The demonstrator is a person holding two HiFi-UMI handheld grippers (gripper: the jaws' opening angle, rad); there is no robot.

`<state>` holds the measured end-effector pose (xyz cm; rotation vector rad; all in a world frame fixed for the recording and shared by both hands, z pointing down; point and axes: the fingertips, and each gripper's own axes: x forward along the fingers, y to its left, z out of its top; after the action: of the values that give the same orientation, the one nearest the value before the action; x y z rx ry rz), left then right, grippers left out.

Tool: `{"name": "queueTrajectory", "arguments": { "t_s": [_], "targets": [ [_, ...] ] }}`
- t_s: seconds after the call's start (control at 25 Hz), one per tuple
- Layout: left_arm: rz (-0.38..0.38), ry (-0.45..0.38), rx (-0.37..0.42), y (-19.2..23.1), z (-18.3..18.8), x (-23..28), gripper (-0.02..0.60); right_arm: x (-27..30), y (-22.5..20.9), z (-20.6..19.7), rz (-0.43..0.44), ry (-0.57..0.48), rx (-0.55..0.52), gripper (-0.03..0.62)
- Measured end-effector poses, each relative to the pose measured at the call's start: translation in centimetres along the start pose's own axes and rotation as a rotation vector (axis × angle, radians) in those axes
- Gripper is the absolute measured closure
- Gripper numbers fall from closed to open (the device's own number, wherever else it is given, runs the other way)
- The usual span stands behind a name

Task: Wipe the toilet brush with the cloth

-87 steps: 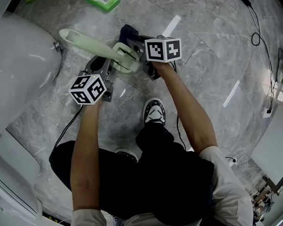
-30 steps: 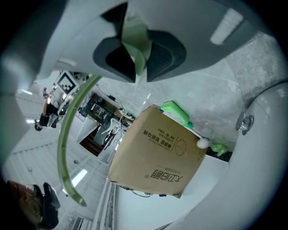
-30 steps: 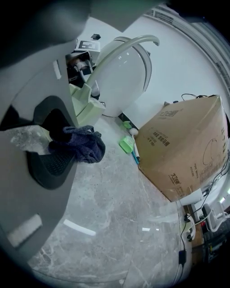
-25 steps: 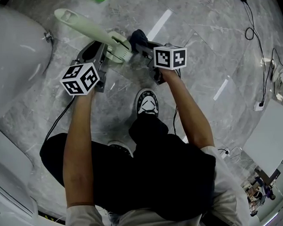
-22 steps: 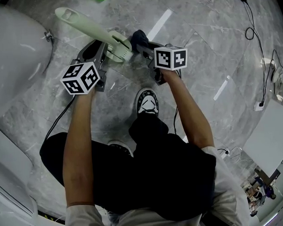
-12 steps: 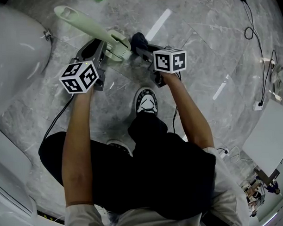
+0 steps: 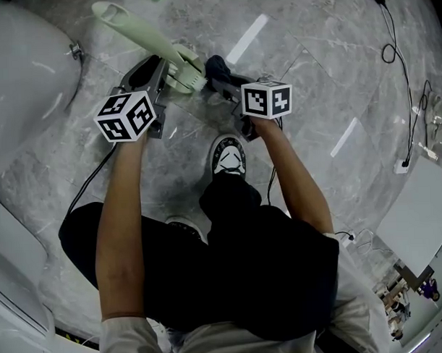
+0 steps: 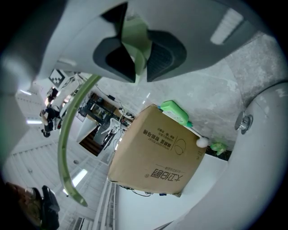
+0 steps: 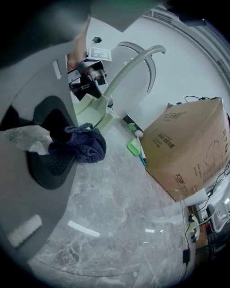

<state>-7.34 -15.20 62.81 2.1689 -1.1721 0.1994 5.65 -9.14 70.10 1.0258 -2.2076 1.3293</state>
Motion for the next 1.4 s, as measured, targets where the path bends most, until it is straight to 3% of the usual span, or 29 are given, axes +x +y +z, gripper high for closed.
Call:
{"name": "queueTrajectory", "arguments": {
  "t_s": [1.04, 1.4],
  "targets": [
    [-0.006, -0.004, -0.025, 0.0, -0.1, -0.4, 0.581, 0.4, 3.6, -5.1, 0.189, -0.043, 0.62, 0.51],
    [-0.002, -0.002, -0.03, 0.1, -0.1, -0.4, 0.581, 0.7, 4.8, -6.2, 0.249, -0.103, 0.916, 0.51]
  ]
}}
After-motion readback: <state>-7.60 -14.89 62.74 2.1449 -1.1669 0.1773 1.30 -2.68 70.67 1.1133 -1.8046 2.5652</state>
